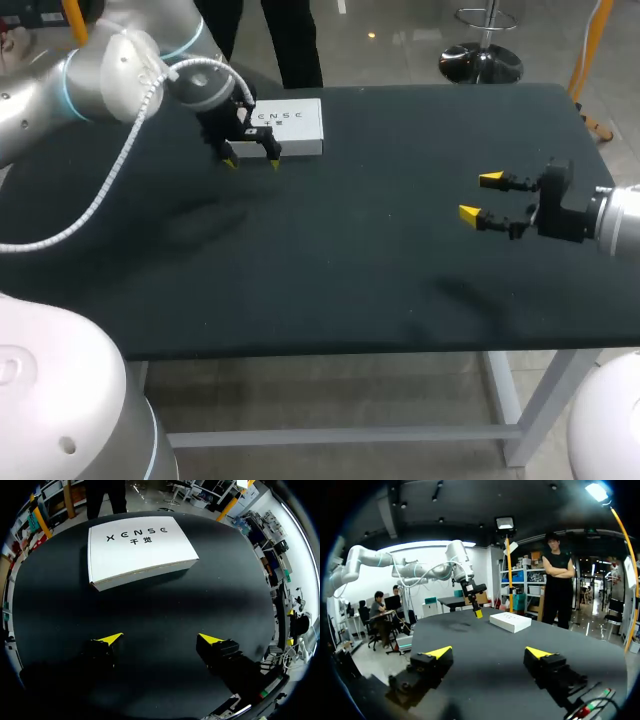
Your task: Assemble the packaging by folding the flat box into shape, placing the metal phone stand inside, and closing the box properly
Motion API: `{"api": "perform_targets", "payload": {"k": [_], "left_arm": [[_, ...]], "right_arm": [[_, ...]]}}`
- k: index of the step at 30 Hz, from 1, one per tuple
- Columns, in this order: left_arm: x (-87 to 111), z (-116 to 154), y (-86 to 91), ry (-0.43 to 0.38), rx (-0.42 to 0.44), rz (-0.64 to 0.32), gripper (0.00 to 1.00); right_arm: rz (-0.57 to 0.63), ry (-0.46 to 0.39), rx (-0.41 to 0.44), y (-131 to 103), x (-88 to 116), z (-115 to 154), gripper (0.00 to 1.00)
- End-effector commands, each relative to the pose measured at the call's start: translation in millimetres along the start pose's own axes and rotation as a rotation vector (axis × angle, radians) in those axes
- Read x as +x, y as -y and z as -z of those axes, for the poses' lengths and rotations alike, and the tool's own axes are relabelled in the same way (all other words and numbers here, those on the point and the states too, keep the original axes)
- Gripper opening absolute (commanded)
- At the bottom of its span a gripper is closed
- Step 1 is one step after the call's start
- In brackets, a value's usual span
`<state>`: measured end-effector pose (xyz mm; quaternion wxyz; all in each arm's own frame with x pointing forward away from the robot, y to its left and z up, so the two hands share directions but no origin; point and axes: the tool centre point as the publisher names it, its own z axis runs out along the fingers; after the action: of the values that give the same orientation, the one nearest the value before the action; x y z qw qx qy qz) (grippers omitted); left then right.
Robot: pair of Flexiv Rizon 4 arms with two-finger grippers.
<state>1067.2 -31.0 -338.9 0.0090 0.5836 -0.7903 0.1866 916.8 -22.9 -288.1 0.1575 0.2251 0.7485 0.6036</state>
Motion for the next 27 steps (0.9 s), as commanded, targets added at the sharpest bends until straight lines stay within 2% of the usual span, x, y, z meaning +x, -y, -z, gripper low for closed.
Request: {"api": "perform_targets", "payload": {"k": [1,13,27], "left_arm": [[-9.0,32,-78.7,-0.039,0.513,-0.030,1.00],[-28.1,49,-101.0,-0.131,0.620,-0.130,1.00],[-44.4,57,-100.8,-0.185,0.644,-0.176,1.00]], "right_arm": [[0.001,-0.002,-0.005,1,0,1,1.00],[0.001,-0.002,-0.005,1,0,1,1.00],[0.001,-0.002,-0.005,1,0,1,1.00]]}}
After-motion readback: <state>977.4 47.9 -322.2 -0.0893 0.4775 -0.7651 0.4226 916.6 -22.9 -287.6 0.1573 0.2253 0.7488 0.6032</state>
